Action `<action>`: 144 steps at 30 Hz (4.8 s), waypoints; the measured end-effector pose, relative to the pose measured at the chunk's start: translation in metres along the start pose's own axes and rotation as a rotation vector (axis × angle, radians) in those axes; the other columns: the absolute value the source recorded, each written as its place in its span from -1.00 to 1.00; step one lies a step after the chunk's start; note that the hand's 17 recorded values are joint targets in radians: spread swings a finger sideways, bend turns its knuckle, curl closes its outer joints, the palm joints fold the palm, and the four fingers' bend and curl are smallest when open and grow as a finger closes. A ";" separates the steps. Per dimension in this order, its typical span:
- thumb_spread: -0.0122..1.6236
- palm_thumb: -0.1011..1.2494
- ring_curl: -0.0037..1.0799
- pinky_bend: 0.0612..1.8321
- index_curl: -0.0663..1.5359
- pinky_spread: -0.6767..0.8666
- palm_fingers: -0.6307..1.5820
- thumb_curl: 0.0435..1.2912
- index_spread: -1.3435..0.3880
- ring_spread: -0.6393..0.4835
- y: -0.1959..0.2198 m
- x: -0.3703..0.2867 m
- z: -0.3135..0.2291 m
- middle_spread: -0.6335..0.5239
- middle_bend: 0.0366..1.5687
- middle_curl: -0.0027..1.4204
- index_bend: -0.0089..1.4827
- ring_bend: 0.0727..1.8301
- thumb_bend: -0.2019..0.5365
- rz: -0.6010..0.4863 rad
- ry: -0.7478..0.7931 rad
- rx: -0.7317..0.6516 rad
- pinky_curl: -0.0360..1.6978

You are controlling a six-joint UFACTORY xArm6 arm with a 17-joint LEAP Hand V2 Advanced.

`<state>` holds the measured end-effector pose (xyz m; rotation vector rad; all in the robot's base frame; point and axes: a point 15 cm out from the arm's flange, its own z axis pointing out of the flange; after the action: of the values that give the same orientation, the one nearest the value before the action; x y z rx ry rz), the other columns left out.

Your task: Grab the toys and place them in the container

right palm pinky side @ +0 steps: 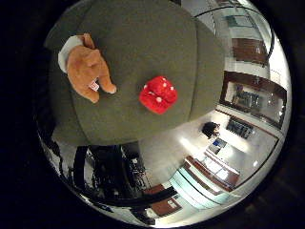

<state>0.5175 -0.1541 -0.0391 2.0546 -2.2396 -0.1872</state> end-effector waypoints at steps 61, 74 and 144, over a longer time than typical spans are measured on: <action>0.29 0.18 0.05 0.22 -0.26 -0.55 0.66 -0.55 0.03 -0.38 -0.030 -0.026 0.120 -0.36 0.03 -0.06 -0.28 0.05 -0.48 -0.070 0.039 -0.082 -0.58; 0.38 0.67 0.41 0.57 0.15 -0.40 0.56 -0.39 0.20 -0.31 -0.067 0.002 0.069 -0.24 0.53 0.23 0.44 0.41 -0.45 -0.045 0.056 0.064 -0.25; 0.20 0.69 0.72 0.49 0.14 -0.38 0.57 0.15 0.26 -0.33 0.161 -0.373 -0.285 -0.17 0.63 0.17 0.51 0.35 -0.49 -0.591 0.101 0.184 0.04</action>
<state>0.4355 0.2237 0.2723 2.7021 -1.5867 0.0864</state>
